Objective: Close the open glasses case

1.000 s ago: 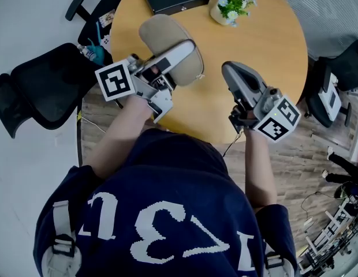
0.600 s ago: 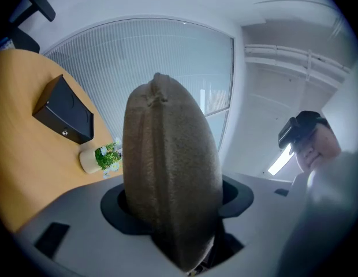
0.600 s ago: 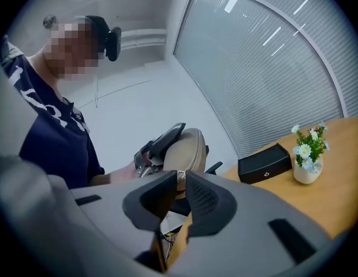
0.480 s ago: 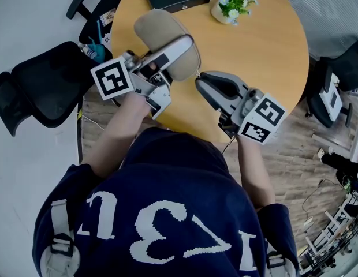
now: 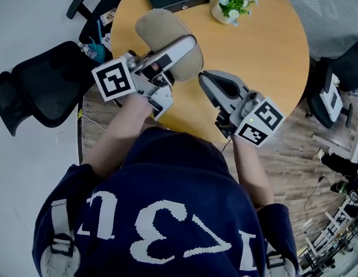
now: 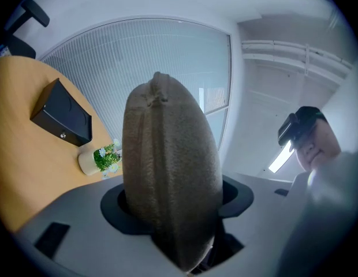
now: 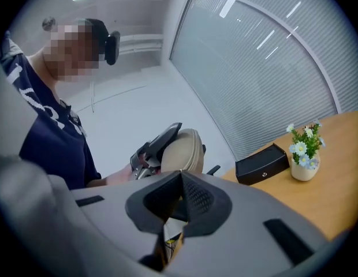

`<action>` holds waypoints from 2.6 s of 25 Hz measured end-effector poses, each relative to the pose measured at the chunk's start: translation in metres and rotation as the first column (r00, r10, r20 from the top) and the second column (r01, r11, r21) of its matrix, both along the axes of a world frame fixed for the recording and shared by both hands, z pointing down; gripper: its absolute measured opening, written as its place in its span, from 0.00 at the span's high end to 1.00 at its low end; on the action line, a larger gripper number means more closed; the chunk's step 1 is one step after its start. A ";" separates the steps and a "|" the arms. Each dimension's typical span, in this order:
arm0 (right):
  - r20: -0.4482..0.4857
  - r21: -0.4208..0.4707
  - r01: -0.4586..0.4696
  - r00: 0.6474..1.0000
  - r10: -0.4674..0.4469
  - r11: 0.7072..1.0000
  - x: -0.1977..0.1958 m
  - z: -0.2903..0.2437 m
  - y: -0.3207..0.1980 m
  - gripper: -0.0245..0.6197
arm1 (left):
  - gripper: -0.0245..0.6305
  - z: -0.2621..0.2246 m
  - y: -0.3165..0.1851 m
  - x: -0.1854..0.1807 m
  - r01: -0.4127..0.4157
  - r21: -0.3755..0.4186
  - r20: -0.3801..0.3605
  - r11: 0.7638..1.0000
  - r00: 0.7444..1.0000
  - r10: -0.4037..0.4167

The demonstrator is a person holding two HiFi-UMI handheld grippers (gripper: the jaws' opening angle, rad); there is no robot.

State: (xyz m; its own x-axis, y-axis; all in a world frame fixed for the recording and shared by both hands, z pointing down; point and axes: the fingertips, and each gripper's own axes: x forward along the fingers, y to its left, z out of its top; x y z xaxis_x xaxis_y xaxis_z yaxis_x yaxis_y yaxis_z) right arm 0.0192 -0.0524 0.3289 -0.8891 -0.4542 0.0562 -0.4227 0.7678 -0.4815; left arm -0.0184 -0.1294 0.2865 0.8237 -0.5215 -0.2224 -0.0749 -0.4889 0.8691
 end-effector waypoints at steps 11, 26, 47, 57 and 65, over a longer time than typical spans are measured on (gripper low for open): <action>0.073 0.087 -0.116 0.991 0.110 0.989 0.020 -0.023 -0.015 0.93 | 0.54 -0.008 0.003 0.007 -0.053 -0.008 -0.070 0.999 0.996 0.052; 0.166 0.111 -0.038 0.986 0.019 0.993 0.028 -0.042 -0.006 0.93 | 0.53 -0.020 0.011 0.019 -0.182 0.006 -0.172 0.983 0.969 0.180; 0.100 0.125 0.007 0.995 -0.020 0.992 0.048 -0.042 -0.005 0.93 | 0.53 -0.014 0.031 0.042 -0.372 0.009 -0.031 0.928 0.928 0.372; 0.122 0.116 0.031 0.991 -0.045 0.993 0.045 -0.046 -0.027 0.93 | 0.52 0.007 0.061 0.070 -0.520 -0.015 0.064 0.854 0.852 0.520; 0.112 0.136 0.009 0.993 -0.024 0.991 0.054 -0.054 -0.021 0.93 | 0.53 -0.004 0.061 0.043 -0.478 0.084 0.063 0.875 0.878 0.474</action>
State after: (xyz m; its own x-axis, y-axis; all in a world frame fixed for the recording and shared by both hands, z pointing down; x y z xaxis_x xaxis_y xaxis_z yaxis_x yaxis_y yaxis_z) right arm 0.0735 -0.0735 0.2749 -0.8936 -0.4362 -0.1061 -0.3582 0.8352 -0.4173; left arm 0.0244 -0.0687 0.2826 0.9762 -0.0430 -0.2126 0.1540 -0.5532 0.8187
